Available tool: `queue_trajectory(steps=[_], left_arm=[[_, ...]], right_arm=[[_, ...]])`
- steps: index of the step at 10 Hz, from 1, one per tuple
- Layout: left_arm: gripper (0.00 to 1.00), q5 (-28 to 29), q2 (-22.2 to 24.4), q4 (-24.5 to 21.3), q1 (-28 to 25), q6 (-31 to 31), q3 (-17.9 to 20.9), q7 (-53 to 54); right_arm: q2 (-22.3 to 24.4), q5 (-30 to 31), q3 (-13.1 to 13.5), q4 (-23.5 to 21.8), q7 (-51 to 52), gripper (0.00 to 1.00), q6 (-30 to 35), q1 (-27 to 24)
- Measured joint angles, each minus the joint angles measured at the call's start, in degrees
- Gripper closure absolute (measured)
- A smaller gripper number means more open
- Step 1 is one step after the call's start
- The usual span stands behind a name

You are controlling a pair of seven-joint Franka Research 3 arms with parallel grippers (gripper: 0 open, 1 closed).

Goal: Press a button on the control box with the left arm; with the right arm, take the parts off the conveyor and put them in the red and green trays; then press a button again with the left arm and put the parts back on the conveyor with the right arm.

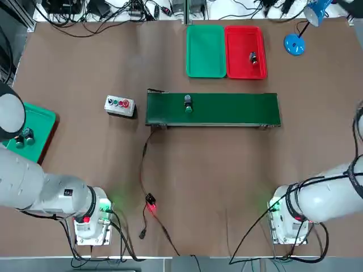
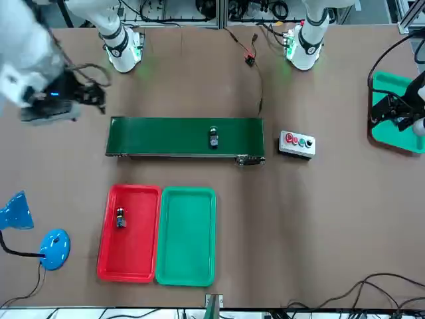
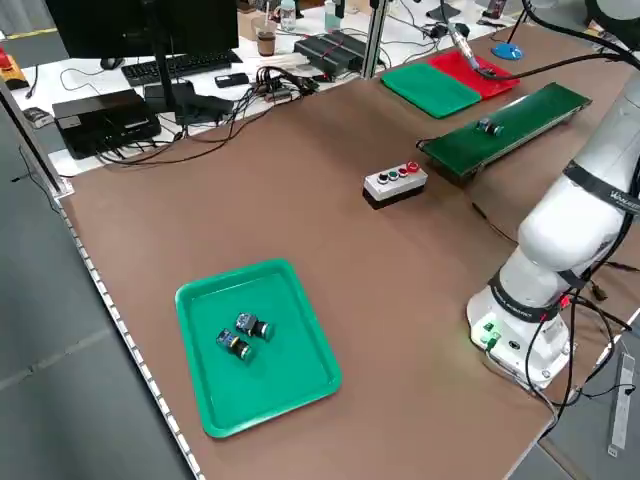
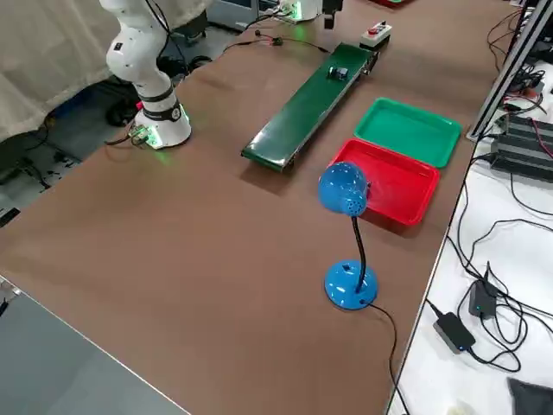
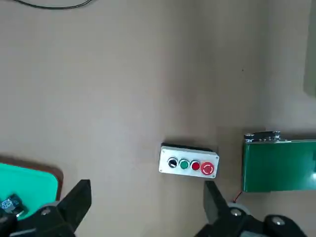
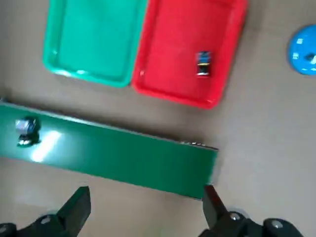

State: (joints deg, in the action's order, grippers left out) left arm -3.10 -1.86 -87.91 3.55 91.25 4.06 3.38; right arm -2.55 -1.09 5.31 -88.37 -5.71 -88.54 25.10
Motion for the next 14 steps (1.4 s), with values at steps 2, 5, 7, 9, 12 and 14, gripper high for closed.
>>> queue_trajectory(steps=[2, 5, 7, 9, 12, 14], left_arm=[[0.0, 0.0, 0.0, 0.0, 0.0, 0.0, 0.0, 0.0], [0.0, 0.0, 0.0, 0.0, 0.0, 0.0, -0.1, 0.0], [0.0, 0.0, -0.1, 0.0, 0.0, 0.0, 0.0, 0.0], [0.0, 0.0, -0.1, 0.0, 0.0, 0.0, 0.0, 0.0], [0.0, 0.0, -0.2, 0.0, 0.0, 0.0, 0.0, 0.0], [0.0, 0.0, -0.2, 0.0, 0.0, 0.0, -0.1, 0.0]], right_arm=[[-3.6, 0.0, 0.0, -0.3, -5.5, 0.0, 0.3, 6.6], [-7.9, -3.4, -0.1, -4.1, -18.4, 0.0, -6.1, 14.0], [-8.3, -7.7, -0.1, -8.7, -23.9, 0.0, -13.3, 16.1], [-8.9, -9.1, -0.1, -12.5, -29.4, 0.0, -21.7, 19.7], [-13.1, -9.3, -0.1, -15.9, -35.8, 0.0, -34.8, 24.7], [-17.2, -9.3, -0.1, -15.9, -39.4, 0.0, -41.7, 26.8]])
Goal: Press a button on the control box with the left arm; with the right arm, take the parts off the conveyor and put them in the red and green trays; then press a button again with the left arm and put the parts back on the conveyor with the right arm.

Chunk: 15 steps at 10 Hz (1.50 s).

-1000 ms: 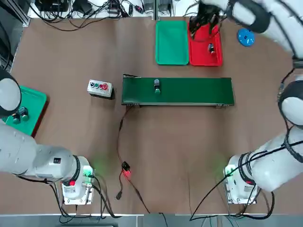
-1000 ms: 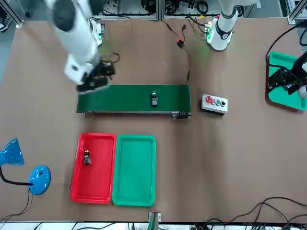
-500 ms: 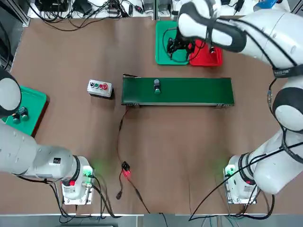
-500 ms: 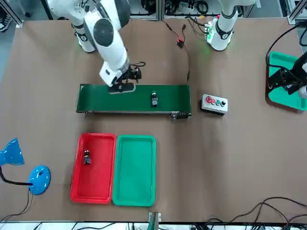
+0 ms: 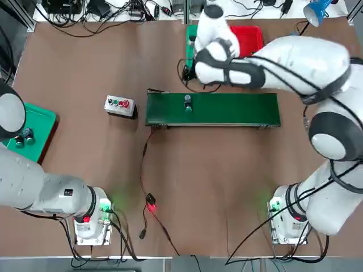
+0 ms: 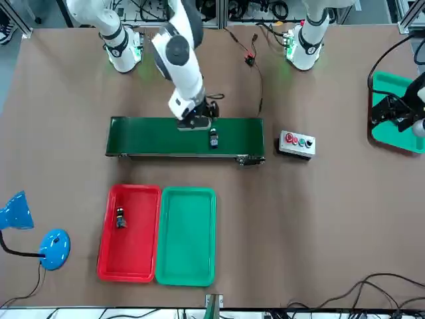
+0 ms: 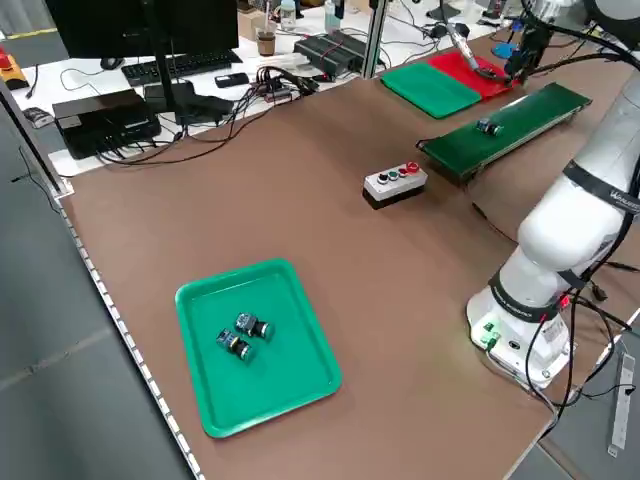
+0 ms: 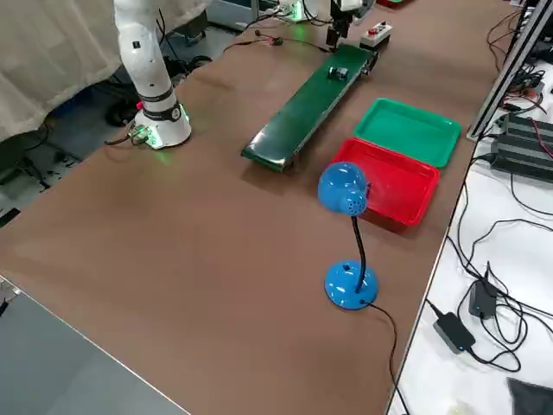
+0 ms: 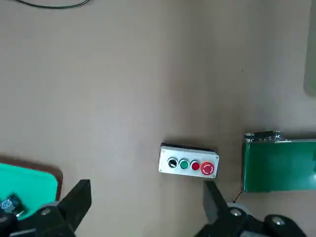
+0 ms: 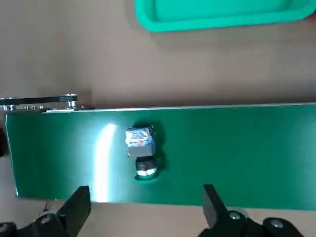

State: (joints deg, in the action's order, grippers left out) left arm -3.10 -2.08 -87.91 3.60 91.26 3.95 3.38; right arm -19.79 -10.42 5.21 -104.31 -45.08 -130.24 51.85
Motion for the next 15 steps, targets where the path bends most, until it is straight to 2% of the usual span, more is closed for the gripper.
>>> queue_trajectory(steps=[2, 6, 10, 11, 12, 14, 15], left_arm=[[0.0, 0.0, 0.0, 0.0, 0.0, 0.0, 0.0, 0.0], [0.0, 0.0, 0.0, 0.0, 0.1, 0.0, -0.1, 0.0], [0.0, 0.0, 0.0, 0.0, 0.2, 0.0, -0.1, 0.0], [0.0, 0.0, 0.0, 0.0, 0.3, 0.0, -0.1, 0.0], [0.0, 0.0, 0.0, 0.0, 0.5, 0.0, -0.2, 0.0], [0.0, 0.0, 0.0, 0.0, 0.8, 0.1, -0.2, 0.0], [0.0, 0.0, 0.0, 0.0, 0.8, 0.1, -0.2, 0.0]], right_arm=[[-3.6, 0.0, 0.0, 0.0, -3.3, 0.0, -4.6, 1.3], [-8.1, 0.0, 0.2, 0.1, -3.7, 0.01, -9.7, 1.7], [-11.2, 0.0, 0.2, 0.1, -3.7, 0.07, -13.3, 3.4], [-11.5, 0.0, 0.2, 0.1, -3.7, 0.12, -13.5, 3.6], [-11.6, 0.0, 0.2, 0.1, -3.7, 0.29, -13.5, 3.7], [-11.6, 0.0, 0.4, 0.1, -3.7, 0.38, -13.6, 3.7], [-11.6, 0.0, 0.5, 0.1, -3.7, 0.57, -13.5, 3.7]])
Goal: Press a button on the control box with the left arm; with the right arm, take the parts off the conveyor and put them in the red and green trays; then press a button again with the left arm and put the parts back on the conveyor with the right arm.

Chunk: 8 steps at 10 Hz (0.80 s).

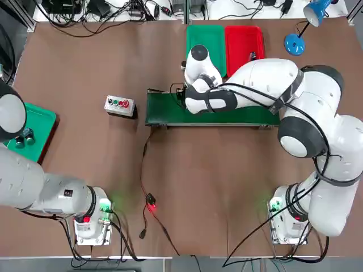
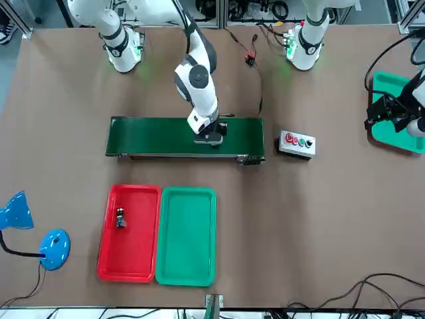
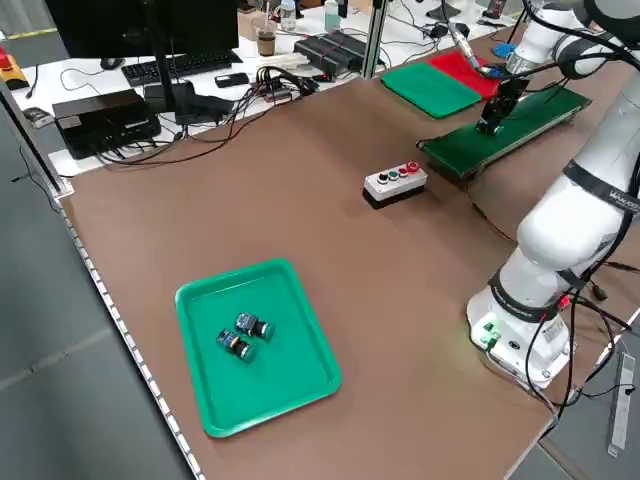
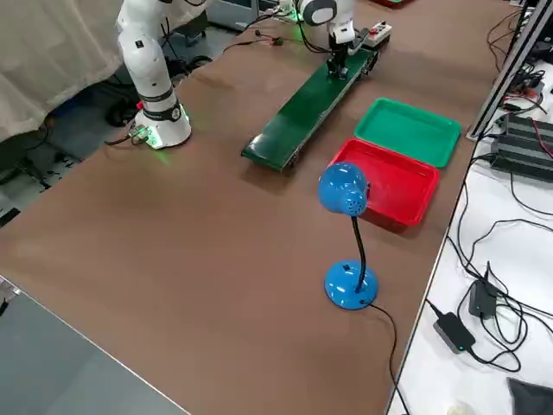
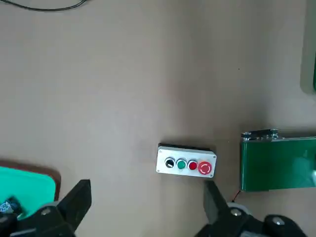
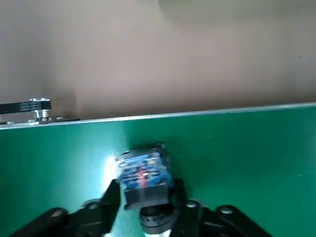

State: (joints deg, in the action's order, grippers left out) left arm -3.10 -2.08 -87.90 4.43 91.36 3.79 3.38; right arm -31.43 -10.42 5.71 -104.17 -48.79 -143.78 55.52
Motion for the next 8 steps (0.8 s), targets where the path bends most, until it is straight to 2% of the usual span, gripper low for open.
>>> queue_trajectory(steps=[4, 8], left_arm=[[0.0, 0.0, -0.6, 0.0, -0.6, 0.2, 0.1, 0.0], [0.0, 0.0, -1.1, 0.3, -0.1, 1.6, 0.0, 0.0]], right_arm=[[0.0, 0.0, 0.5, 0.4, -0.1, 0.59, 0.1, -0.2], [0.0, 0.0, 1.3, 4.2, 3.3, 0.59, 0.1, -5.9]])
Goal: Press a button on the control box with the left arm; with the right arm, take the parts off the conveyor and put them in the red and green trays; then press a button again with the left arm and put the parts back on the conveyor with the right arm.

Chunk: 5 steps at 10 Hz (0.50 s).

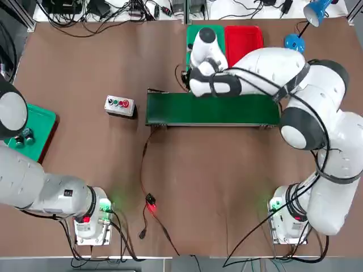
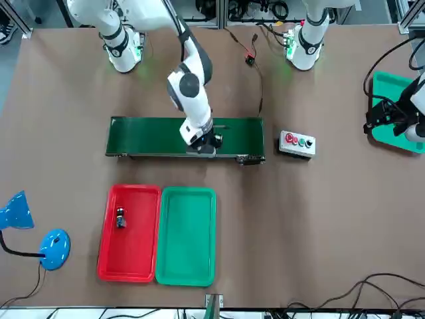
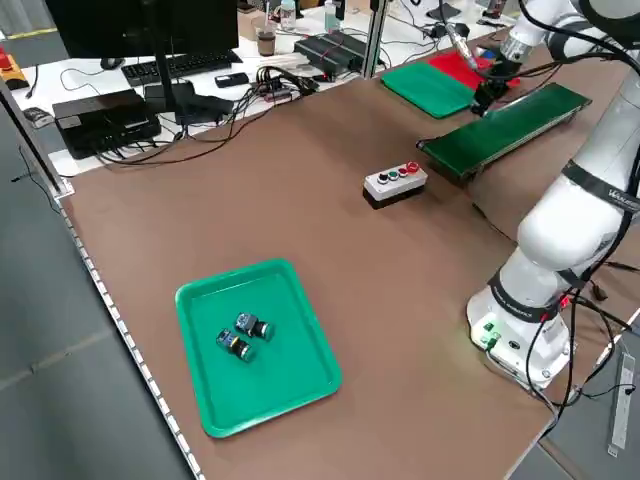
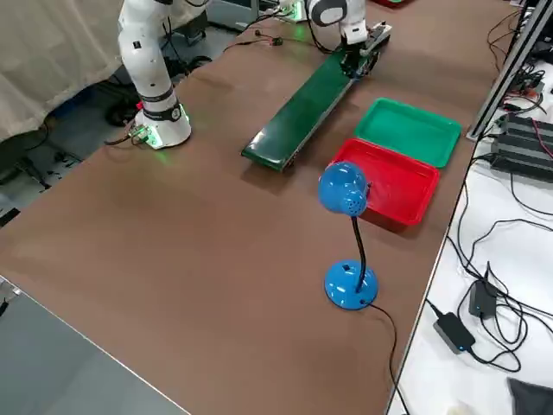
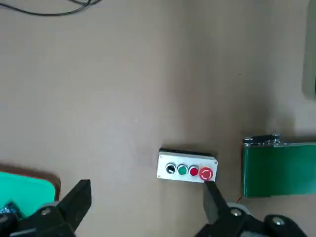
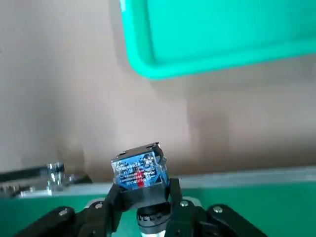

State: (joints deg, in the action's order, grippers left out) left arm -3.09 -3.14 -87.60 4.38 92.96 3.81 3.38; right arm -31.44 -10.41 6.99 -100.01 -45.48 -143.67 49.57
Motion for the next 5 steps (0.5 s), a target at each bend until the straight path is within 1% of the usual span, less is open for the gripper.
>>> queue_trajectory(steps=[2, 3, 5], left_arm=[[0.0, 0.0, -0.1, 0.1, 0.0, 0.5, 0.0, 0.0], [0.0, 0.0, -0.3, 0.1, 0.0, 0.8, 0.0, 0.0], [0.0, 0.0, -0.6, 0.1, 0.0, 1.3, 0.1, 0.0]], right_arm=[[-0.4, 0.0, 0.2, 2.0, 5.6, 0.59, 0.0, -4.9], [-1.7, 0.0, 0.2, 3.8, 7.6, 0.59, 0.0, -7.4], [-6.0, 0.5, 0.2, 8.8, 8.7, 0.59, -0.3, -10.6]])
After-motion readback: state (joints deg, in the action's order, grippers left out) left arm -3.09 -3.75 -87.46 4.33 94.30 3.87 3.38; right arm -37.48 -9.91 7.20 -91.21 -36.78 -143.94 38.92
